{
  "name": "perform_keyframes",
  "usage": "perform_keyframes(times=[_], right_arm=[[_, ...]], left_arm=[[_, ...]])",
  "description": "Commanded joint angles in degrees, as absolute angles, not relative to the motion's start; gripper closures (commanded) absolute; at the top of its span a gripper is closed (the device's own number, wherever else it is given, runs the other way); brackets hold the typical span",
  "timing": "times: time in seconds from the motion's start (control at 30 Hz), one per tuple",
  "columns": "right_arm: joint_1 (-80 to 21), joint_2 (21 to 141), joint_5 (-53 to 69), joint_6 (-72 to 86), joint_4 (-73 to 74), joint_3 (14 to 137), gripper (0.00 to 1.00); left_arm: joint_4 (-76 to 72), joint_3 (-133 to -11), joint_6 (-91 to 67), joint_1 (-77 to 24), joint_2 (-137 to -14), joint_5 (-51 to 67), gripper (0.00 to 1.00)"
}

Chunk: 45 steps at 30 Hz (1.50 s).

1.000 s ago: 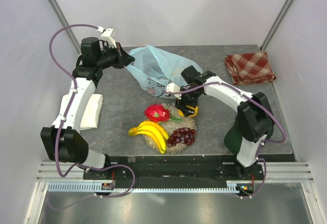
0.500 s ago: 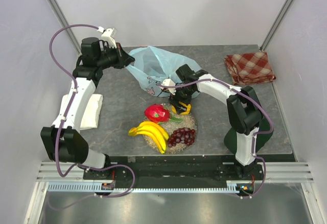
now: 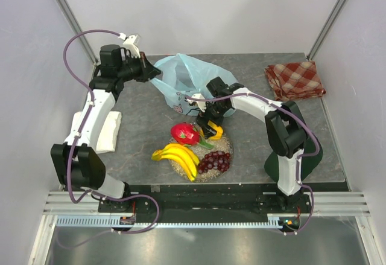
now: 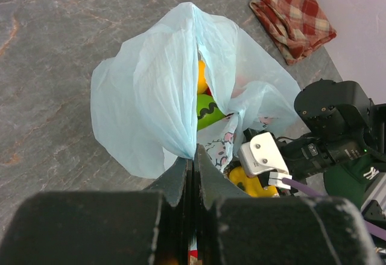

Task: Take the fake fruits out of the plastic bag
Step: Place the fake fruit on the plate, then adjust the plastic bag at the center of the board.

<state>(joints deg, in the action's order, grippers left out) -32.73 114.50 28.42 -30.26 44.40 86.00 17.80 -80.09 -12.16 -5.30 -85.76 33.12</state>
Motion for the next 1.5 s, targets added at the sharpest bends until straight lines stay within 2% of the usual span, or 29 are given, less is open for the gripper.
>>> perform_keyframes(times=[0.0, 0.3, 0.53, 0.7, 0.87, 0.97, 1.0, 1.17, 1.27, 1.3, 1.47], right_arm=[[-32.52, 114.44, 28.92, -29.0, 44.12, 88.07, 0.02], [-31.2, 103.99, 23.03, -34.62, 47.63, 91.31, 0.02], [-31.2, 94.32, 24.95, -38.94, 55.28, 94.65, 0.02], [-31.2, 93.95, 28.91, -33.16, 54.59, 101.93, 0.02], [-31.29, 99.83, 32.16, -26.9, 47.56, 108.62, 0.02], [-31.64, 105.45, 31.91, -23.04, 40.1, 112.04, 0.12], [-31.81, 109.3, 31.82, -22.33, 39.21, 113.37, 0.22], [-32.78, 120.92, 32.78, -19.07, 37.62, 123.38, 0.51], [-33.22, 127.24, 29.73, -18.12, 34.47, 124.19, 0.67], [-33.14, 128.74, 28.58, -17.24, 34.02, 125.06, 0.79], [-33.05, 134.99, 21.55, -15.64, 33.31, 128.41, 0.84]], left_arm=[[16.26, -82.88, -10.28, -5.89, -86.22, 33.57, 0.98], [16.17, -83.93, -10.46, -6.68, -86.92, 34.36, 0.98], [16.17, -84.81, -10.55, -7.64, -88.15, 35.33, 0.98], [16.08, -84.03, -10.46, -8.96, -88.07, 35.86, 0.98], [16.26, -82.53, -10.72, -9.93, -87.01, 36.39, 0.98], [16.87, -82.09, -11.25, -9.93, -86.22, 36.48, 0.98], [17.05, -81.92, -11.42, -9.93, -85.96, 36.56, 0.98], [16.79, -78.84, -13.1, -9.93, -84.29, 35.78, 0.98], [17.14, -77.7, -15.28, -9.5, -84.11, 34.02, 0.98], [17.14, -77.43, -17.47, -9.14, -84.2, 34.27, 0.98], [16.61, -75.68, -18.63, -8.96, -84.03, 34.98, 0.98]])
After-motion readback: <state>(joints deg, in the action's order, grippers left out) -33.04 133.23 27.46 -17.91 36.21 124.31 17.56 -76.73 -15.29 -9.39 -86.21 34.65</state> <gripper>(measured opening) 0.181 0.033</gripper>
